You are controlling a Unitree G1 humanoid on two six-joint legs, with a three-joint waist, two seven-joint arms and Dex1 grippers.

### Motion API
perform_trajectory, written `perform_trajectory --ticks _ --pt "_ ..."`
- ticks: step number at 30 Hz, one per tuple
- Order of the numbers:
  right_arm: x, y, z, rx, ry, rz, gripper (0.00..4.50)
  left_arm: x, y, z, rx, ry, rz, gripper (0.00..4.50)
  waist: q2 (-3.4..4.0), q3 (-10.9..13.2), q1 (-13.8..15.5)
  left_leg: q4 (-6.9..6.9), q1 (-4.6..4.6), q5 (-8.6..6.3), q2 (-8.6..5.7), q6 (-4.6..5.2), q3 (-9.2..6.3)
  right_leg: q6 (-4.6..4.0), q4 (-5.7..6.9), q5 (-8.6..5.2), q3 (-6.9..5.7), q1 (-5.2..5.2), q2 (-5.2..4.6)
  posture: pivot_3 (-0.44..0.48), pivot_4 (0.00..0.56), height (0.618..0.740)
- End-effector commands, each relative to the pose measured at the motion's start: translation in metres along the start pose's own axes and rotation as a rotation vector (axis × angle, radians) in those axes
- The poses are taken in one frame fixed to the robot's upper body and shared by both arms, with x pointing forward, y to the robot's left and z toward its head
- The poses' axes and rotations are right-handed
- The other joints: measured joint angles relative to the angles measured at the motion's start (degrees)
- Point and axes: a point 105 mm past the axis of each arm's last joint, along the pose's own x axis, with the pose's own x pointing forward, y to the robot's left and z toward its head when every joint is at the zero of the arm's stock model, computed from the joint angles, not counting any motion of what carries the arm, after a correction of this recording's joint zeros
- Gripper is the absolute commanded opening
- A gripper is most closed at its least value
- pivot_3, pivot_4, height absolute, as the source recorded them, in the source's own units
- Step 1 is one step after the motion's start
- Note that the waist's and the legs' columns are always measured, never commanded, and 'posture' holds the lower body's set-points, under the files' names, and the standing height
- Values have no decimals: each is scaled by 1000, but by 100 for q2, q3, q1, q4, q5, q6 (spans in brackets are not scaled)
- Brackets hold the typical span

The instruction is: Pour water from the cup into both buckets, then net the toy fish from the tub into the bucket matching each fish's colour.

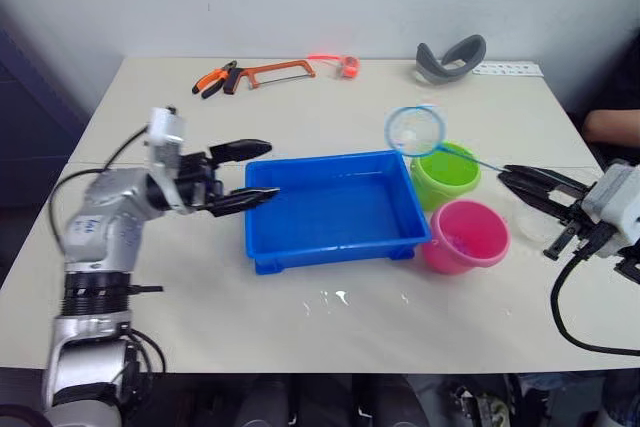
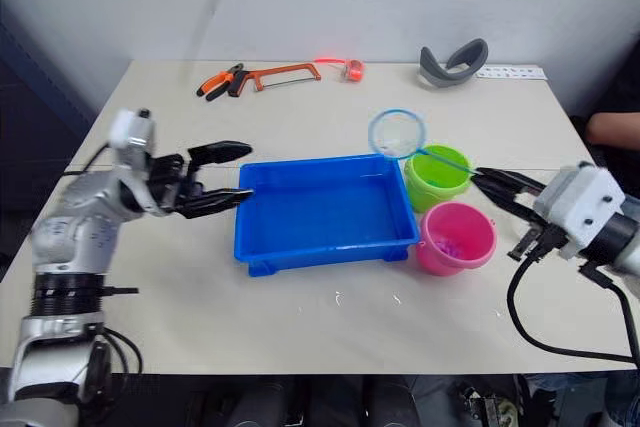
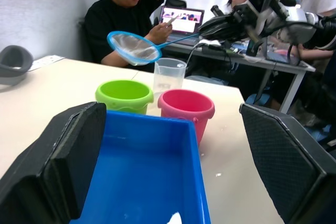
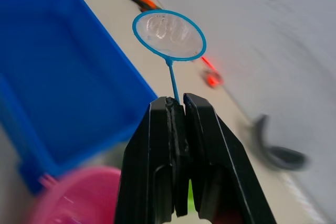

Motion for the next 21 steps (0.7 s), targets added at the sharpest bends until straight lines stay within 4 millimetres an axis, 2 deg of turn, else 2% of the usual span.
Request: perform_trajectory --ticks 1,2,5,7,10,14,21 --pt "15 33 16 118 -117 211 0 -7 -22 10 49 40 -91 4423 0 0 -1 0 3 -3 2 0 -4 0 -8 0 -3 6 -2 0 150 740" --pt "16 37 16 132 -127 241 0 -8 -24 10 50 51 -99 4423 0 0 23 0 6 -7 2 1 -6 -1 -14 0 -4 13 -7 0 150 740" --pt "31 65 7 63 -147 354 0 -14 -53 1 27 105 -186 4423 0 1 53 3 5 -12 -4 7 -16 0 -25 0 -19 23 -34 0 150 740" --pt "35 83 -2 88 -149 439 0 -16 -70 -7 -2 138 -227 4423 1 1 38 3 4 -15 -11 10 -16 0 -29 0 -23 22 -42 0 150 740" --pt "44 106 -23 96 -125 520 0 -18 -88 -19 -35 164 -235 4423 3 2 50 4 2 -18 -17 12 -15 1 -27 -1 -33 23 -53 0 150 740" --pt "45 132 -50 47 -73 651 0 -26 -101 -36 -42 238 -234 4423 4 2 45 12 7 -17 -20 13 -15 1 -27 -1 -36 28 -57 0 150 740" --pt "53 156 -88 16 -16 644 0 -37 -105 -62 -55 285 -168 4423 5 3 37 11 12 -18 -21 11 -12 0 -26 -1 -36 27 -58 0 150 740"
